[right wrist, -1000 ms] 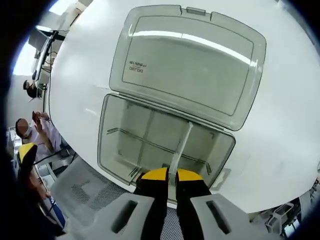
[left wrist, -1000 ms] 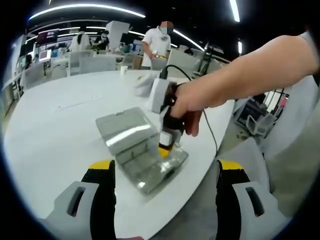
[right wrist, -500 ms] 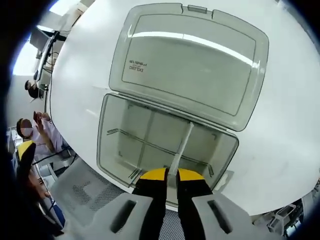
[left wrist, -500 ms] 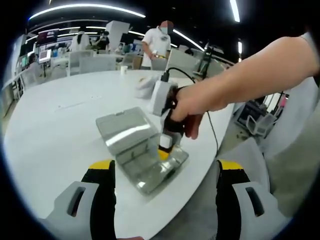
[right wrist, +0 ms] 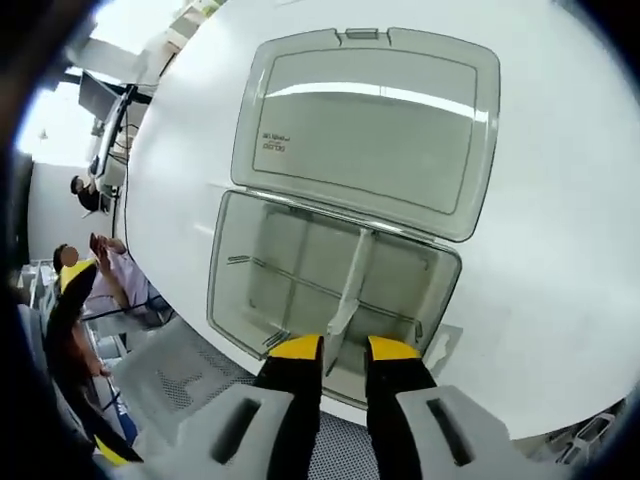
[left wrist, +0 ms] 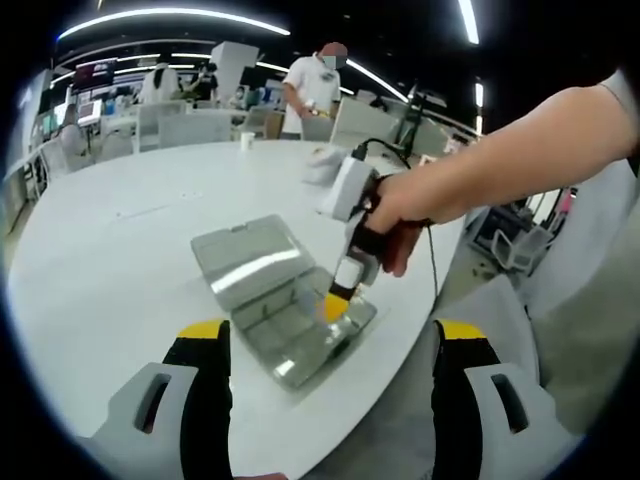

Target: Insert the divider into the dual guide fixture by aligning both edges with the guide slots and pushing it downward to the bottom, including one-sided entry, uneven engagement, binding, and posture correction.

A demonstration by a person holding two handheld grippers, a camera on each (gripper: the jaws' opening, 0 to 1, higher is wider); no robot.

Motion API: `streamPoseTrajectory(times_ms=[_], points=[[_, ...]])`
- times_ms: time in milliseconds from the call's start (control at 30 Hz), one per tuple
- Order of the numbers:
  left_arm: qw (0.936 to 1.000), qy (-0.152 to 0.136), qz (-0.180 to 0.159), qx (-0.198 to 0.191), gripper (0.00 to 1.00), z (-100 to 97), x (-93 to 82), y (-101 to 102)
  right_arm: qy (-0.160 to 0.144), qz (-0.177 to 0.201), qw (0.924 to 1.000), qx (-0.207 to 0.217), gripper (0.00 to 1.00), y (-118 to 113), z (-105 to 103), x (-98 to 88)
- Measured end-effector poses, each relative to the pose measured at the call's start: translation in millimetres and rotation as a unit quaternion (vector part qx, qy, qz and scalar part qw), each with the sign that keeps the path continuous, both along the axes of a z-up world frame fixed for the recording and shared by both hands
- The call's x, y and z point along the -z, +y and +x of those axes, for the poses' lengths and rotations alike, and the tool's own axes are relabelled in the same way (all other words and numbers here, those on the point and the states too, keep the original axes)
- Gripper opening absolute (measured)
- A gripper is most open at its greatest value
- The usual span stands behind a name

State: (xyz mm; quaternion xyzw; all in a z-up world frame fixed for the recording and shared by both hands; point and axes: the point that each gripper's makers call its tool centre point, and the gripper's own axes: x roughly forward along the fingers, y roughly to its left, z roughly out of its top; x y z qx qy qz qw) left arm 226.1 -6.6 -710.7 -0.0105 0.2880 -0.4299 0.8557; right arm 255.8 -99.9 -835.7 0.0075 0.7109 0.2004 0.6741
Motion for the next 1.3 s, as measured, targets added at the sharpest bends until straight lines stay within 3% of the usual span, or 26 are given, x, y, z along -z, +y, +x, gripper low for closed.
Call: streamPoseTrajectory(times_ms=[300,900,1200,1300], points=[[1.0,-0.001,0.002,0.002,0.81,-0.4,-1.2,-1,0.006,0.009,0.9998,0.014,0.0,5,-1,-5.8],[1.0,0.0,0.002,0.0,0.81,-1.8,-0.8,-2,0.015,-0.019,0.9993,0.027,0.0,7,-2,0.3],[1.0,-0.003,0.002,0.0,0.81,-3.7,-3.3,-3,-0.004,-0.028,0.9992,0.027,0.0,8,-3,-0.5],[1.0,-0.005,0.002,0.0,0.81,-4.7,-4.9,-1,-0.013,-0.011,0.9996,0.022,0.0,11,-2,-3.0]])
